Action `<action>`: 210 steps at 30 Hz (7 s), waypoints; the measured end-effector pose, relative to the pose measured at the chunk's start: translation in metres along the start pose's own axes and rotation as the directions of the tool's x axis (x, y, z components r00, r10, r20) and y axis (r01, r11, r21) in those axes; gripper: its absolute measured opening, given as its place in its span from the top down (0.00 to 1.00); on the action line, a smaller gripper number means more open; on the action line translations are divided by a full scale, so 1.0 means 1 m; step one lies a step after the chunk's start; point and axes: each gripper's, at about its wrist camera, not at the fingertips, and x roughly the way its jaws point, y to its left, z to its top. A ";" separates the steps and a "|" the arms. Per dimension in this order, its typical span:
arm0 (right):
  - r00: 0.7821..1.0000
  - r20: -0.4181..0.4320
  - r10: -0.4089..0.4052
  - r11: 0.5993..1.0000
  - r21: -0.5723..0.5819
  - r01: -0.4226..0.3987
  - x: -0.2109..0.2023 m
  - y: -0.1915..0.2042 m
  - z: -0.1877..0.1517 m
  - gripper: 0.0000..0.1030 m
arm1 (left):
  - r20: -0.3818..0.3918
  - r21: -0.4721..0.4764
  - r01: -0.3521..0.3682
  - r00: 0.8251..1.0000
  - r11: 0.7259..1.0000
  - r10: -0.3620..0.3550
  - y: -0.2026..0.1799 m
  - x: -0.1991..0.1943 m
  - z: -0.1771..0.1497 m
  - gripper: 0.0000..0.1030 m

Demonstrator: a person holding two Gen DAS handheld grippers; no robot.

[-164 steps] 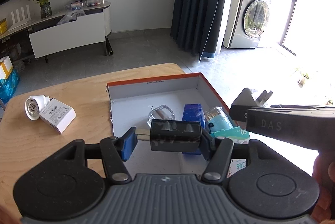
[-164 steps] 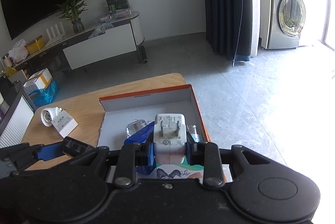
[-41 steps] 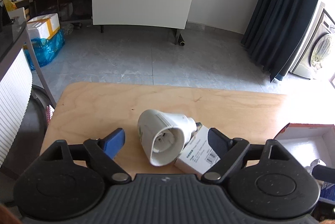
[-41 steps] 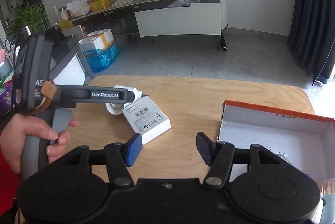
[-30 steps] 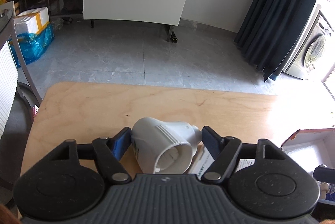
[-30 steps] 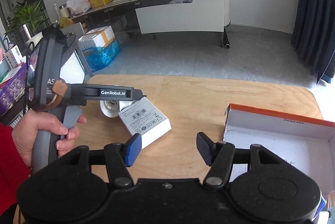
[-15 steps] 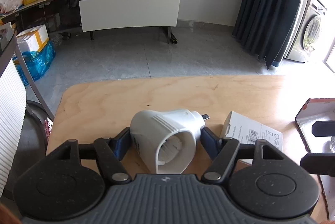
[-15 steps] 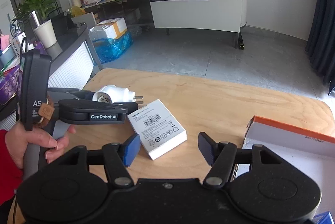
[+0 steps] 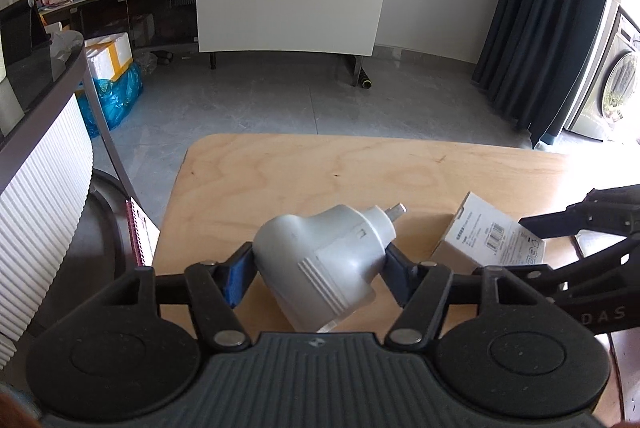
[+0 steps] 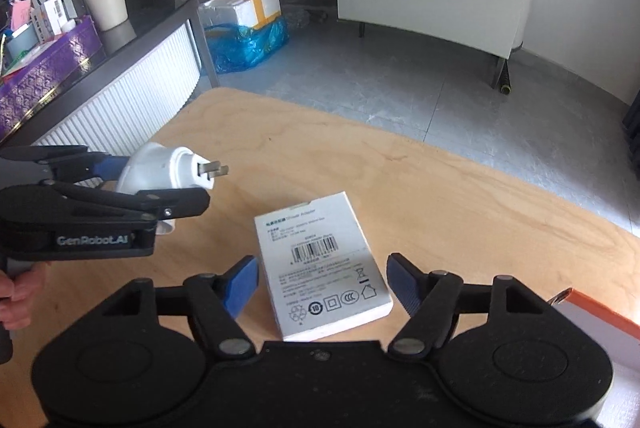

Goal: Organize rigid objects

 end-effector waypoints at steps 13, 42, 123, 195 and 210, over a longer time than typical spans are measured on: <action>0.993 0.080 -0.087 0.979 0.190 0.071 -0.065 0.012 -0.026 0.31 | 0.032 -0.021 -0.086 0.996 0.996 0.086 -0.028 -0.047 -0.008 0.35; 0.959 0.165 -0.230 0.940 0.295 0.175 -0.212 0.048 -0.115 0.31 | 0.098 -0.048 -0.063 0.993 0.997 0.068 -0.087 -0.150 -0.048 0.35; 0.897 0.101 -0.431 0.790 0.524 0.320 -0.281 -0.084 -0.201 0.30 | -0.010 0.201 0.182 0.983 0.963 -0.184 -0.233 -0.127 -0.077 0.34; 0.896 0.156 -0.415 0.798 0.535 0.276 -0.324 -0.065 -0.267 0.23 | 0.013 0.142 0.079 0.997 0.987 -0.082 -0.246 -0.176 -0.114 0.00; 0.927 0.083 -0.365 0.818 0.505 0.276 -0.320 -0.052 -0.312 0.22 | -0.039 0.126 0.054 0.998 0.991 -0.050 -0.243 -0.178 -0.147 0.00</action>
